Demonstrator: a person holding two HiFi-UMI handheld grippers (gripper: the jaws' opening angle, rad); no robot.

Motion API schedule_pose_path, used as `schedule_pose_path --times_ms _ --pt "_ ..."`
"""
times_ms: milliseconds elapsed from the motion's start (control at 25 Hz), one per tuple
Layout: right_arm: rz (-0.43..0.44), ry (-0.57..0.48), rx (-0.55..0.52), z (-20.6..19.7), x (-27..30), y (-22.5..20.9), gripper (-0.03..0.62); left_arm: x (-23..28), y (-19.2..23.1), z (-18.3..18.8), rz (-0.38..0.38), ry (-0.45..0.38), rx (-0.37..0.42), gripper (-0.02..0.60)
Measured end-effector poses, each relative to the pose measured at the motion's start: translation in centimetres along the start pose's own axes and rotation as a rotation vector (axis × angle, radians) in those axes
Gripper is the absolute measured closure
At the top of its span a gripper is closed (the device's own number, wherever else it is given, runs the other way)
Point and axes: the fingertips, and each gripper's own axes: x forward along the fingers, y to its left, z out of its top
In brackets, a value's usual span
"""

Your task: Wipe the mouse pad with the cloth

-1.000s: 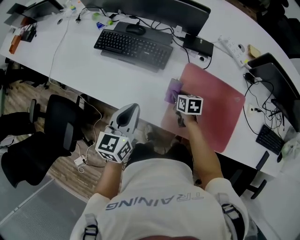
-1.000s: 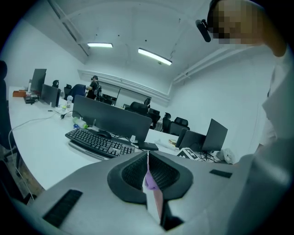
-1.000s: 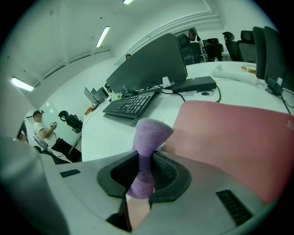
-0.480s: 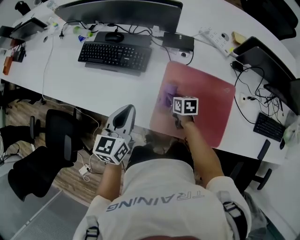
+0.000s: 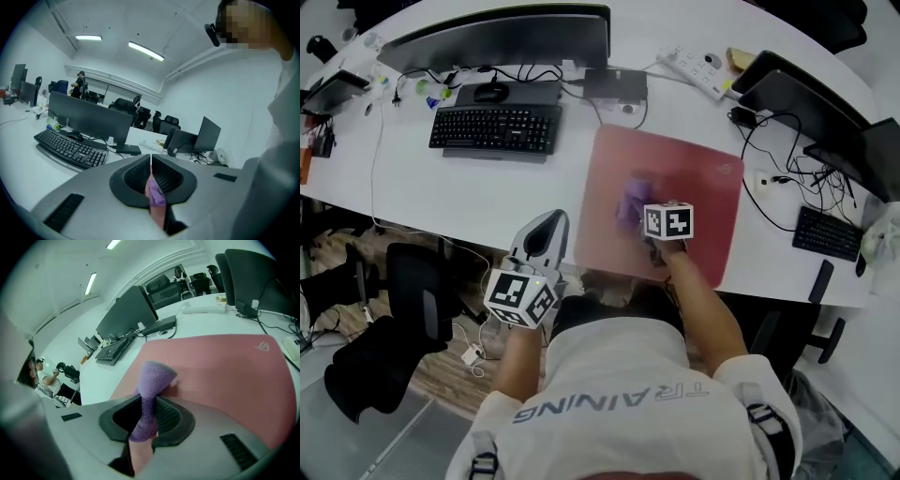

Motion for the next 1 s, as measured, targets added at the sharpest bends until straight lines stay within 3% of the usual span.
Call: schedule_pose_path --times_ms 1000 --pt "-0.158 -0.065 0.148 -4.9 -12.7 -17.3 0.507 11.1 -13.2 -1.5 -0.215 0.085 0.087 0.543"
